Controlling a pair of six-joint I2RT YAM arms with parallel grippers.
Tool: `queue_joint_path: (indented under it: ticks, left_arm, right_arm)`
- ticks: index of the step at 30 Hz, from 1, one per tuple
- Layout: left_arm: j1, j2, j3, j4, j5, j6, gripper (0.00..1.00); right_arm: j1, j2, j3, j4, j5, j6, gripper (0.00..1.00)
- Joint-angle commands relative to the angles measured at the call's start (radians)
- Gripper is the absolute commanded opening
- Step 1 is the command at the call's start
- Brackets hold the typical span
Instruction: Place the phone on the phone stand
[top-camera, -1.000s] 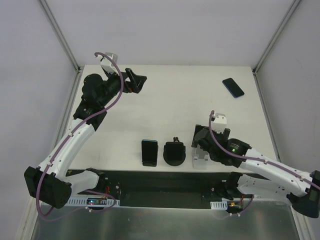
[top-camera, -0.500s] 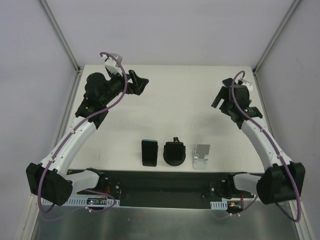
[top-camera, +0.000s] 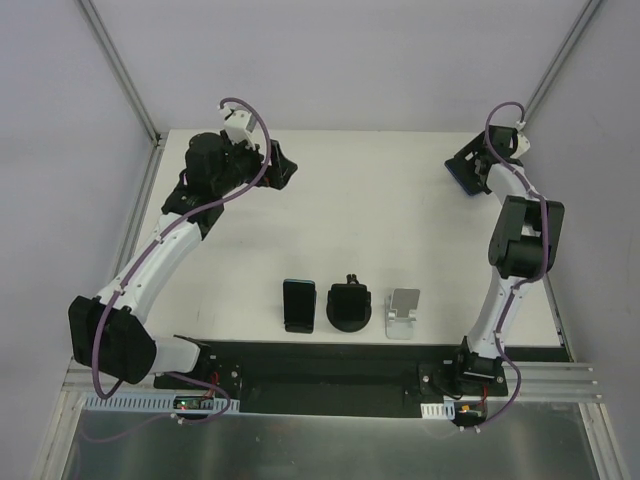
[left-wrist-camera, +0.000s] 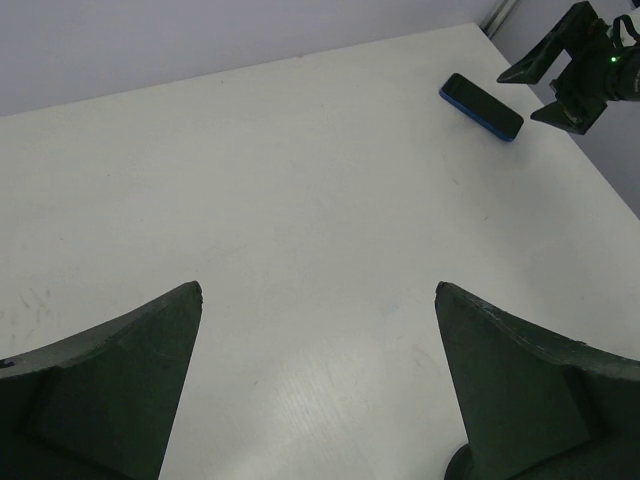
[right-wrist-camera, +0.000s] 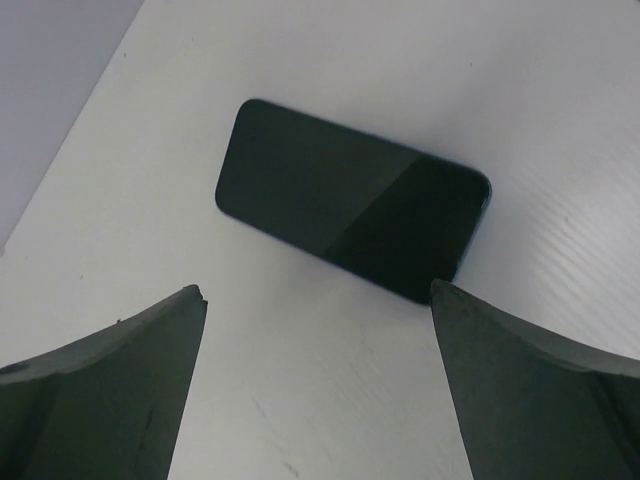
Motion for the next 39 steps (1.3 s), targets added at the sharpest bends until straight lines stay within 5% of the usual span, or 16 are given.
queue_joint_path:
  ticks: [1, 16, 25, 39]
  left_arm:
    - [0.012, 0.016, 0.051, 0.011, 0.013, 0.034, 0.99]
    - [0.012, 0.143, 0.107, 0.017, 0.061, 0.005, 0.99]
    - [0.012, 0.128, 0.097, 0.02, 0.056, 0.01, 0.99]
    - [0.012, 0.114, 0.088, 0.026, 0.062, 0.008, 0.99]
  right_arm:
    - [-0.013, 0.109, 0.161, 0.076, 0.088, 0.009, 0.96]
    - [-0.099, 0.44, 0.466, 0.044, -0.071, 0.079, 0.95]
    - [-0.102, 0.351, 0.328, 0.044, -0.26, 0.073, 0.95]
    - [-0.083, 0.313, 0.432, -0.373, -0.249, -0.364, 0.96]
